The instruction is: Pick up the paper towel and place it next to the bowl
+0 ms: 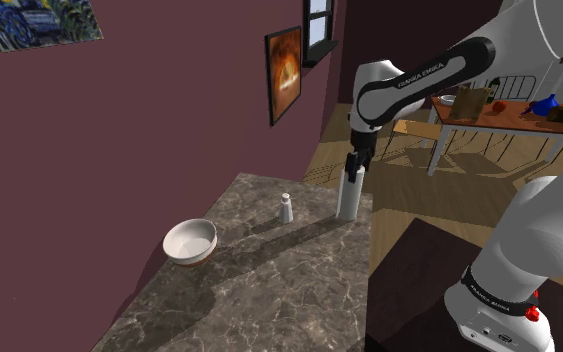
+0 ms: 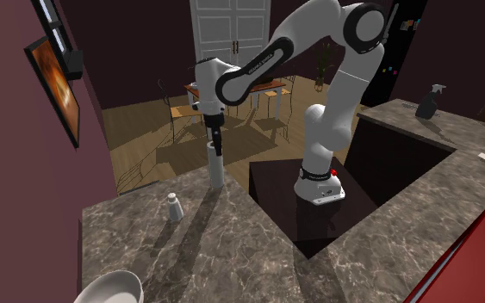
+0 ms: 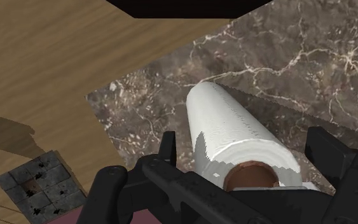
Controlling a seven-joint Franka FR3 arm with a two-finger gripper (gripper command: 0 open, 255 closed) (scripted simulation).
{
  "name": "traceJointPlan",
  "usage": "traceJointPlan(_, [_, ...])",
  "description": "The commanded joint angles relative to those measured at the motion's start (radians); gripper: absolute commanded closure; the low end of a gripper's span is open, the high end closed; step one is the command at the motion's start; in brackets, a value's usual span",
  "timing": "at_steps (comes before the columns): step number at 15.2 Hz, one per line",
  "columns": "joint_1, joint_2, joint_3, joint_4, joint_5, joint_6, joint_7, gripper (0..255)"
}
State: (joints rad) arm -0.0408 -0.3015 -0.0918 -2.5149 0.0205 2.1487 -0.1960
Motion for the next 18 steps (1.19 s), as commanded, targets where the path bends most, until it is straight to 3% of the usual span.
traceJointPlan(1, [0.001, 0.002, 0.001, -0.004, 0.001, 0.007, 0.002, 0])
traceJointPlan(7, [0.001, 0.003, 0.001, -0.004, 0.001, 0.006, 0.002, 0])
traceJointPlan(8, [0.001, 0.003, 0.001, -0.004, 0.001, 0.006, 0.002, 255])
traceJointPlan(18, [0.001, -0.005, 0.002, 0.004, 0.000, -0.008, 0.003, 255])
